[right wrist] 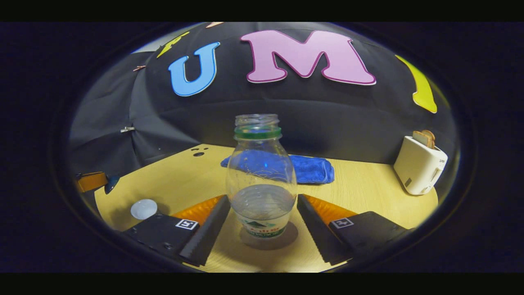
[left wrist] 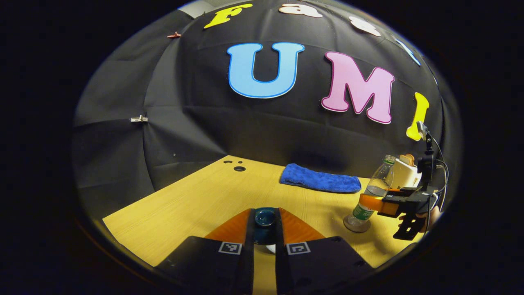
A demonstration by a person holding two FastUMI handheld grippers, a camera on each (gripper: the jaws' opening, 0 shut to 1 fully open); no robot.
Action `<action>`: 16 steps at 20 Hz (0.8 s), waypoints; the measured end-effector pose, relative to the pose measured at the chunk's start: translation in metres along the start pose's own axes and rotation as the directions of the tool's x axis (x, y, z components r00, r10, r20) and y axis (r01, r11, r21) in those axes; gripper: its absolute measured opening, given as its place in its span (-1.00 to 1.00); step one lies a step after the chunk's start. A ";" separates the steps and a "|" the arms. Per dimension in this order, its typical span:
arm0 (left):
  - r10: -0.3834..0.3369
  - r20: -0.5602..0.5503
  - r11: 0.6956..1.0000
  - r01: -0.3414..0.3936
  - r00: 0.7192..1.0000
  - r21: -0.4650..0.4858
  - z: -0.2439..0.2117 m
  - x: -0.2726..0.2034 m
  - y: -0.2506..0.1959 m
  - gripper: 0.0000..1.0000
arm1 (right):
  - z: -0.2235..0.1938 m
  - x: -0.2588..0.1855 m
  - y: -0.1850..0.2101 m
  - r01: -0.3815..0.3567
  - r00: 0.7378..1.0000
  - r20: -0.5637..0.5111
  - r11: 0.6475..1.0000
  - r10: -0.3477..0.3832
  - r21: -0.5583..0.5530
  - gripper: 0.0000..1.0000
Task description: Open the teacup lid with one hand, grasp the water bottle and pour water into the teacup with the other hand; after pouring, place the water bottle on the coaster and then close the teacup lid.
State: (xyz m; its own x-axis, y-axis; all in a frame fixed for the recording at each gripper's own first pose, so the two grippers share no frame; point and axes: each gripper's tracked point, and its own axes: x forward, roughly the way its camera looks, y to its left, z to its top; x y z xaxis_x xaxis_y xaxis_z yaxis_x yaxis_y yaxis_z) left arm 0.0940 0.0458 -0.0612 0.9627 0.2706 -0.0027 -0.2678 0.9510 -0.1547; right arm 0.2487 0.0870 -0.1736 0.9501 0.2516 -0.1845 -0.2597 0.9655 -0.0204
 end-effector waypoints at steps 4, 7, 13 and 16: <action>-0.022 -0.012 0.999 0.022 1.000 0.027 -0.003 0.004 -0.009 -0.57 | -0.009 -0.011 -0.002 0.009 1.000 -0.022 1.000 -0.009 0.006 1.00; -0.042 -0.016 0.999 0.043 0.999 0.033 -0.007 0.010 -0.019 -0.48 | -0.018 -0.029 -0.001 0.002 1.000 -0.031 1.000 -0.002 0.007 1.00; -0.059 -0.043 0.993 0.063 0.997 0.098 -0.028 0.020 -0.032 -0.55 | -0.019 -0.075 -0.011 0.040 0.999 -0.010 0.998 -0.040 -0.040 1.00; -0.056 -0.058 0.991 0.062 0.997 0.120 -0.040 0.026 -0.035 -0.49 | -0.023 -0.091 -0.013 0.051 0.998 -0.018 0.997 -0.052 -0.052 1.00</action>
State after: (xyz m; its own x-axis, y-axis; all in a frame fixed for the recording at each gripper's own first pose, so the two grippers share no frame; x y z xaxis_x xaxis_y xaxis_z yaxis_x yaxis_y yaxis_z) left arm 0.1296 0.0134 -0.0949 0.9768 0.2080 -0.0515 -0.2100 0.9771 -0.0351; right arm 0.1616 0.0500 -0.1790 0.9591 0.1999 -0.2005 -0.2195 0.9723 -0.0808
